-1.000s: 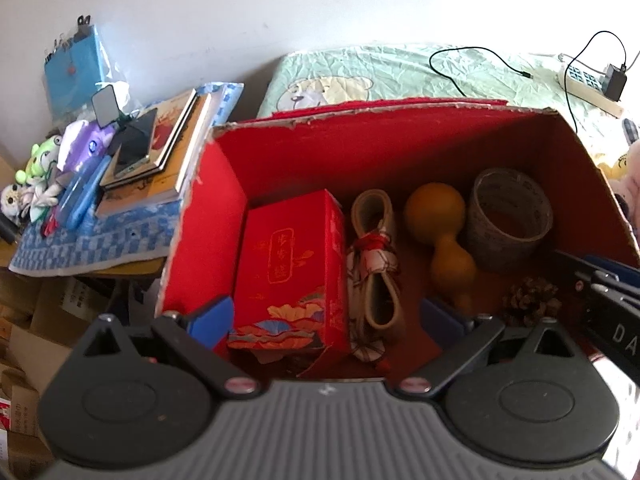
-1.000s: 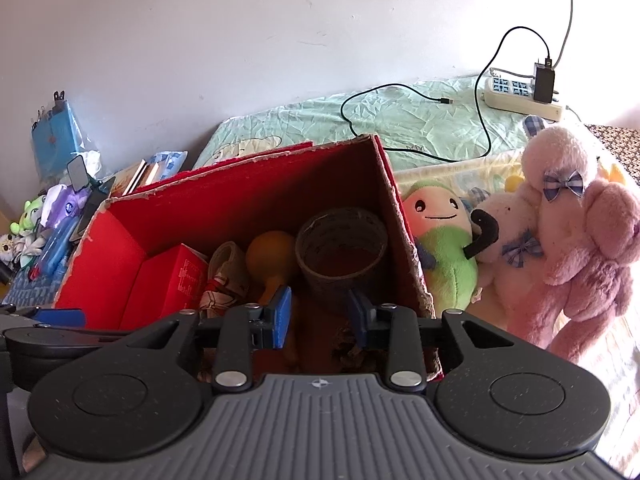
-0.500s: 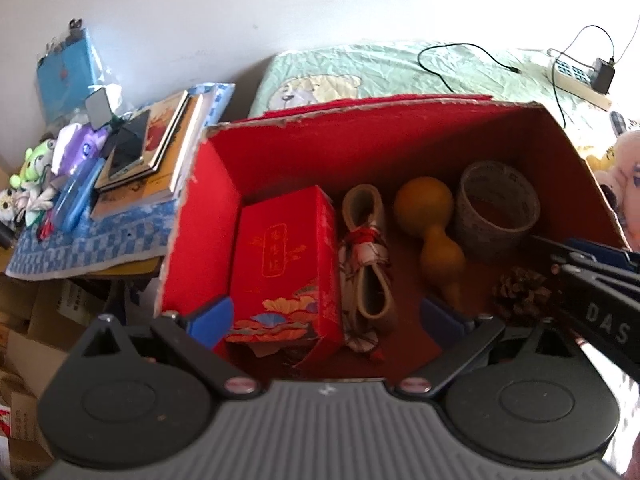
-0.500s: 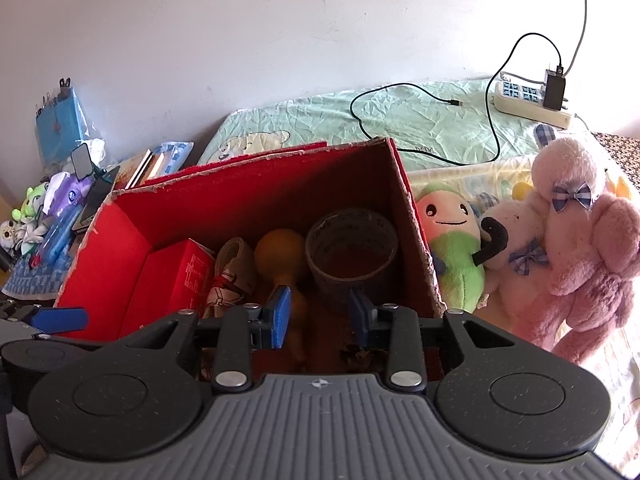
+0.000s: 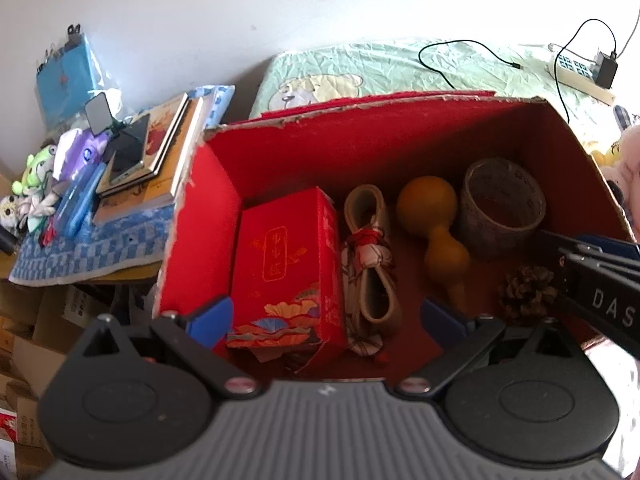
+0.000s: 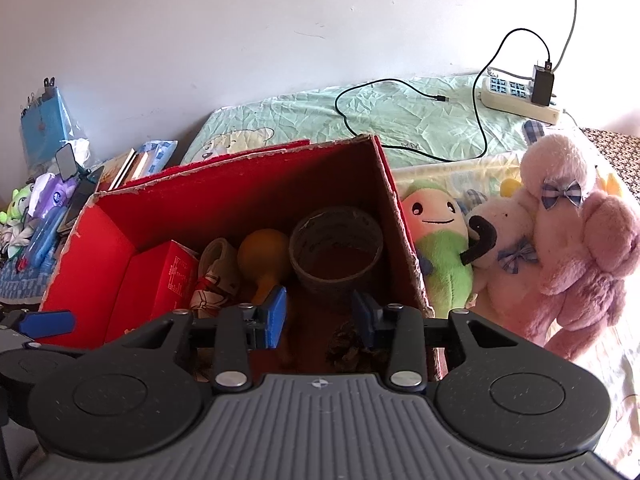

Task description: Organize objects

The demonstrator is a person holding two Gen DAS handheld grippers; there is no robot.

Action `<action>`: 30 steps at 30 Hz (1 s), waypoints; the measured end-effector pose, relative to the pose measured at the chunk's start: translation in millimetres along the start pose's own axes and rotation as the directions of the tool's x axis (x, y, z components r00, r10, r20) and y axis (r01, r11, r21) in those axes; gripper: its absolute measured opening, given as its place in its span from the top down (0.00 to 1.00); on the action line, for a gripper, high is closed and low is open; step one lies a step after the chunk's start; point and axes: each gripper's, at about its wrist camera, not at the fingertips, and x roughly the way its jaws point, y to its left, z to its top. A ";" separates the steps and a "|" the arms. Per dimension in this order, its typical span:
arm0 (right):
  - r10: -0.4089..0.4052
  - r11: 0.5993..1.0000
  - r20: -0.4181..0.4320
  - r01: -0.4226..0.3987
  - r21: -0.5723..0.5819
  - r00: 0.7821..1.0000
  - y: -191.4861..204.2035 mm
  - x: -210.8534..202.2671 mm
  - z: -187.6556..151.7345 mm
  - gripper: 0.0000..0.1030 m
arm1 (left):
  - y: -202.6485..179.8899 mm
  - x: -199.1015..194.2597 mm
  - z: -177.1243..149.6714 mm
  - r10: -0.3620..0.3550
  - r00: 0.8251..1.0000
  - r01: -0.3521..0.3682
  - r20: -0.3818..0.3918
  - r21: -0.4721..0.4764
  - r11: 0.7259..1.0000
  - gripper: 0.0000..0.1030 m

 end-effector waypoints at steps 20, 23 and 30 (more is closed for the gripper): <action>-0.012 1.000 0.011 0.012 -0.002 1.000 6.0 9.6 4.6 0.61 | 3.1 9.3 3.1 -0.019 1.000 0.019 -0.006 0.016 1.000 0.02; -0.008 1.000 0.012 0.008 0.004 1.000 5.9 9.0 5.6 0.61 | 3.8 11.6 3.6 -0.043 0.999 0.043 -0.019 0.011 0.999 0.02; -0.018 1.000 0.010 0.018 -0.014 1.000 7.5 12.7 5.5 0.61 | 3.1 15.3 3.6 -0.030 0.999 0.030 -0.025 0.007 1.000 0.02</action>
